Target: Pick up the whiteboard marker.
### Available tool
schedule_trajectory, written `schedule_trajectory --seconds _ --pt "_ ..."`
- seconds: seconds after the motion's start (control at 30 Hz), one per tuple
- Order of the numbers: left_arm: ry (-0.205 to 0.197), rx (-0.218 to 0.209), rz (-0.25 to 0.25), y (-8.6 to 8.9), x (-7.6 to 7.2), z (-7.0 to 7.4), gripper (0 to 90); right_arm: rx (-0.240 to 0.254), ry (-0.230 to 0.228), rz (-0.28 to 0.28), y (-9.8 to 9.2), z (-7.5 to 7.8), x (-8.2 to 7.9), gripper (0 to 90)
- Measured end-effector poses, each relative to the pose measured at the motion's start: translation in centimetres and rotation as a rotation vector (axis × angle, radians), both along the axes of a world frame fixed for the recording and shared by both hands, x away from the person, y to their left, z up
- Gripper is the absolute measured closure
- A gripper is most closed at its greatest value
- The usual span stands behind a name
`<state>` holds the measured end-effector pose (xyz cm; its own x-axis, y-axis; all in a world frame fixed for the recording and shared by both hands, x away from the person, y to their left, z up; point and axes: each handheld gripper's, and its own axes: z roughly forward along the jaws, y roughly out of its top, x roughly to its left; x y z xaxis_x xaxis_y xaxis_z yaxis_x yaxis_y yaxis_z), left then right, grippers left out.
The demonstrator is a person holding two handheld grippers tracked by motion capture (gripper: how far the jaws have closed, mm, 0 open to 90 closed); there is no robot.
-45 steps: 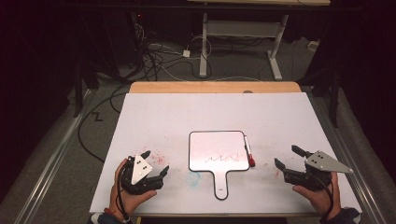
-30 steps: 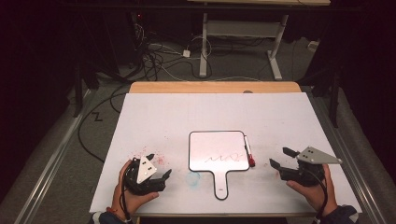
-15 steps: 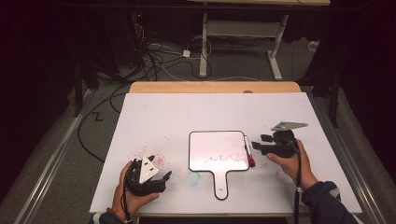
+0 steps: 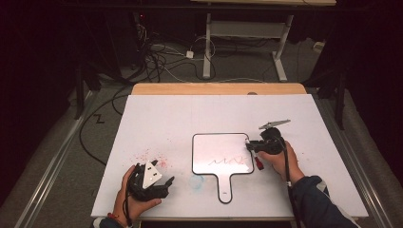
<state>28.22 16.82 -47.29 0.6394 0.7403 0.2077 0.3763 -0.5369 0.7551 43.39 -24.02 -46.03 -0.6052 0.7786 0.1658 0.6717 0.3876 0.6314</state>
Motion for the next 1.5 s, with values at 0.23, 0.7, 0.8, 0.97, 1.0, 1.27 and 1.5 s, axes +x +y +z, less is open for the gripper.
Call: schedule_trajectory --seconds 0.23,0.7,0.8,0.97,1.0,1.27,1.5 --pt "0.016 -0.010 -0.003 -0.2 0.0 0.0 21.4 0.001 -0.016 0.009 -0.1 0.1 -0.2 80.9" --pt "0.092 -0.313 -0.107 -3.9 1.8 2.7 24.6 0.122 -0.167 0.090 1.4 3.9 -3.3 81.0" --pt "0.107 -0.354 -0.159 -6.1 2.6 3.5 24.8 0.161 -0.209 0.122 2.4 4.7 -4.6 81.1" --pt "0.137 -0.405 -0.234 -9.8 3.7 4.3 26.4 0.224 -0.268 0.173 4.4 5.1 -6.2 81.1" --pt "0.138 -0.410 -0.244 -10.5 3.9 4.4 26.4 0.228 -0.270 0.175 4.7 5.1 -6.5 81.1" --pt "0.172 -0.441 -0.277 -14.2 5.1 4.3 33.4 0.287 -0.318 0.195 5.6 5.2 -7.7 81.1" --pt "0.172 -0.469 -0.269 -15.6 6.0 4.0 42.2 0.303 -0.337 0.182 5.4 5.3 -7.9 80.9"
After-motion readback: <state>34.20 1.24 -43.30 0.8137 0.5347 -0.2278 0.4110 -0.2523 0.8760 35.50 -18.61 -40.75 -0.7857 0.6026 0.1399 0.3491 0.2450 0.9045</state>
